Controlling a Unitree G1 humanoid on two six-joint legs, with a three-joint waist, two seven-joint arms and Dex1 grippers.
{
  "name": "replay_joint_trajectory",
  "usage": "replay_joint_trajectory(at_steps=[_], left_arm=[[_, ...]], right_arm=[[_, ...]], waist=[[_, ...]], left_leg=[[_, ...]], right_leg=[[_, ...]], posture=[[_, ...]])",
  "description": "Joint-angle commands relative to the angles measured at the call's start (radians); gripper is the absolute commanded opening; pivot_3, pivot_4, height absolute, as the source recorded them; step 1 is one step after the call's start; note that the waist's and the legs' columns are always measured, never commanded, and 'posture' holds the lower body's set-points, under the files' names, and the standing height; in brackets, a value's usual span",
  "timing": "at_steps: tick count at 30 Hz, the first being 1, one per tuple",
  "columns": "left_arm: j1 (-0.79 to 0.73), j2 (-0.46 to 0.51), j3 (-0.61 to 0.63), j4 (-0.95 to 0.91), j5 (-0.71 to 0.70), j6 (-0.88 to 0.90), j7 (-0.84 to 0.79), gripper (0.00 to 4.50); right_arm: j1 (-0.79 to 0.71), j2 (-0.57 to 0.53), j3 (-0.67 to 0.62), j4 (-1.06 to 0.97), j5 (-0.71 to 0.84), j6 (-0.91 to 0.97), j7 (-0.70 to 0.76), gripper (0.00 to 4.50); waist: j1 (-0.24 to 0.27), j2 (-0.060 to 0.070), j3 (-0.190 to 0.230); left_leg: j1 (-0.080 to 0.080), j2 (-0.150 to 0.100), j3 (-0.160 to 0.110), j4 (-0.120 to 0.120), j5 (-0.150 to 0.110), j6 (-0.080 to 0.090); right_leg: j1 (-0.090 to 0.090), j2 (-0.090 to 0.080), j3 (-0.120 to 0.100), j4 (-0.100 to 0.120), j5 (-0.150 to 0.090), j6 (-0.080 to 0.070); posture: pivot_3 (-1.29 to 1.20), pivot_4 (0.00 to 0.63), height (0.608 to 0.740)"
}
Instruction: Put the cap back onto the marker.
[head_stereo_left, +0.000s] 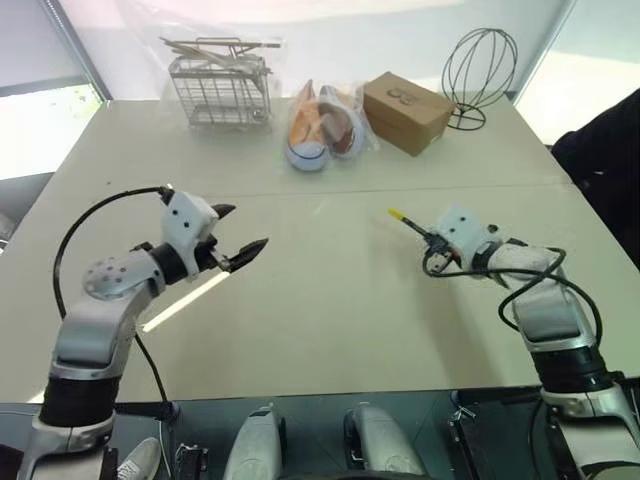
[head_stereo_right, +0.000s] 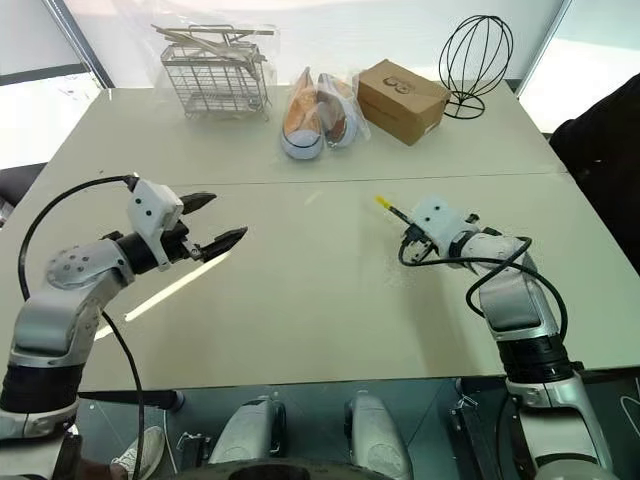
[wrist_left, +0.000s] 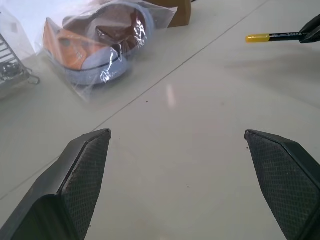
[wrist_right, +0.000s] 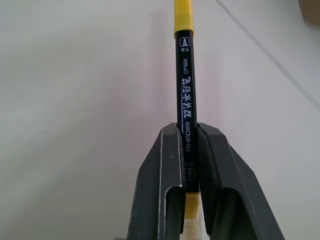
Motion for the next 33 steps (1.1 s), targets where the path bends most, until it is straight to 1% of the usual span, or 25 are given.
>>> replay_joint_trajectory(at_steps=[1, 4, 7, 12, 14, 15, 17, 18, 19, 21, 22, 28, 33], left_arm=[[0.012, 0.007, 0.027, -0.05, -0.009, -0.003, 0.02, 4.47], [0.016, 0.01, 0.024, -0.051, -0.008, -0.006, 0.024, 4.47], [0.024, 0.012, 0.022, -0.048, -0.003, -0.012, 0.026, 4.47], [0.03, 0.004, 0.012, -0.042, 0.01, -0.022, 0.042, 4.47], [0.03, 0.001, 0.007, -0.039, 0.011, -0.026, 0.047, 4.5], [0.03, -0.001, 0.005, -0.04, 0.01, -0.026, 0.048, 4.5], [0.029, -0.003, 0.0, -0.035, 0.011, -0.03, 0.05, 4.5], [0.027, -0.004, -0.002, -0.033, 0.012, -0.03, 0.051, 4.5], [0.026, -0.004, -0.003, -0.032, 0.011, -0.03, 0.052, 4.5], [0.026, -0.006, -0.005, -0.035, 0.007, -0.027, 0.055, 4.5], [0.028, -0.007, -0.004, -0.039, 0.004, -0.024, 0.057, 4.5], [0.039, -0.027, 0.012, -0.051, -0.017, 0.008, 0.084, 4.5], [0.065, -0.034, 0.031, -0.075, -0.039, 0.044, 0.112, 4.5]], right_arm=[[-0.025, 0.009, -0.075, -0.039, 0.064, 0.147, -0.023, 0.0], [-0.026, 0.007, -0.091, -0.053, 0.096, 0.214, -0.042, 0.0], [-0.008, 0.009, -0.16, -0.061, 0.119, 0.333, -0.097, 0.0], [0.004, 0.009, -0.213, -0.069, 0.133, 0.388, -0.183, 0.0], [0.005, 0.007, -0.222, -0.076, 0.148, 0.392, -0.197, 0.95], [0.008, 0.006, -0.223, -0.084, 0.159, 0.395, -0.198, 1.29], [0.009, 0.007, -0.219, -0.102, 0.177, 0.4, -0.204, 2.21], [0.008, 0.005, -0.213, -0.112, 0.186, 0.402, -0.202, 2.79], [0.006, 0.004, -0.208, -0.12, 0.195, 0.406, -0.202, 3.25], [0.0, 0.004, -0.205, -0.14, 0.217, 0.407, -0.197, 4.31], [-0.005, 0.01, -0.21, -0.154, 0.234, 0.406, -0.194, 4.41], [-0.031, 0.059, -0.24, -0.206, 0.313, 0.384, -0.213, 4.41], [-0.043, 0.128, -0.248, -0.247, 0.373, 0.378, -0.25, 4.41]], waist=[[0.0, 0.0, 0.0], [0.0, 0.0, 0.0], [0.0, 0.0, 0.0], [0.0, 0.0, 0.0], [-0.001, 0.0, 0.0], [-0.002, 0.0, 0.0], [-0.004, 0.0, 0.0], [-0.004, 0.0, 0.0], [-0.003, 0.0, 0.0], [-0.003, 0.0, 0.0], [-0.002, 0.0, 0.0], [-0.003, 0.0, 0.0], [-0.003, 0.0, 0.0]], left_leg=[[0.0, 0.0, 0.0, 0.0, 0.0, 0.0], [0.0, 0.0, 0.0, 0.0, 0.0, 0.0], [0.0, 0.0, 0.0, 0.0, 0.0, 0.0], [-0.001, 0.0, 0.0, -0.001, 0.0, 0.0], [-0.001, 0.0, 0.0, -0.001, 0.0, 0.0], [0.0, 0.0, 0.0, -0.001, 0.0, 0.0], [0.0, 0.0, 0.0, -0.001, 0.0, 0.0], [0.0, 0.0, 0.0, -0.001, 0.0, 0.0], [0.0, 0.0, 0.0, -0.001, 0.0, 0.0], [-0.001, 0.0, 0.0, -0.001, 0.0, 0.0], [-0.001, 0.0, 0.0, -0.001, 0.0, 0.0], [-0.001, 0.0, 0.0, -0.001, 0.0, 0.0], [-0.001, 0.0, 0.0, -0.002, 0.0, 0.0]], right_leg=[[0.0, 0.0, 0.0, 0.0, 0.0, 0.0], [0.0, 0.0, 0.0, 0.0, 0.0, 0.0], [0.0, 0.0, 0.0, 0.0, 0.0, 0.0], [0.0, 0.0, 0.0, -0.001, 0.0, -0.001], [0.0, 0.0, 0.001, -0.001, -0.001, -0.001], [0.0, 0.0, 0.001, -0.001, -0.001, -0.001], [-0.001, 0.0, 0.001, -0.001, 0.0, -0.001], [-0.001, 0.0, 0.001, -0.001, 0.0, 0.0], [-0.001, 0.0, 0.001, -0.001, 0.0, 0.0], [-0.001, 0.0, 0.001, -0.001, 0.0, 0.0], [-0.001, 0.0, 0.001, -0.001, 0.0, 0.0], [-0.001, 0.001, 0.0, -0.001, 0.0, 0.0], [-0.001, 0.0, 0.001, -0.001, 0.0, 0.0]], posture=[[0.0, 0.15, 0.74], [0.0, 0.15, 0.74], [0.0, 0.15, 0.74], [0.0, 0.15, 0.74], [0.0, 0.15, 0.74], [0.0, 0.15, 0.74], [0.0, 0.15, 0.74], [0.0, 0.15, 0.74], [0.0, 0.15, 0.74], [0.0, 0.15, 0.74], [0.0, 0.15, 0.74], [0.0, 0.15, 0.74], [0.0, 0.15, 0.74]])
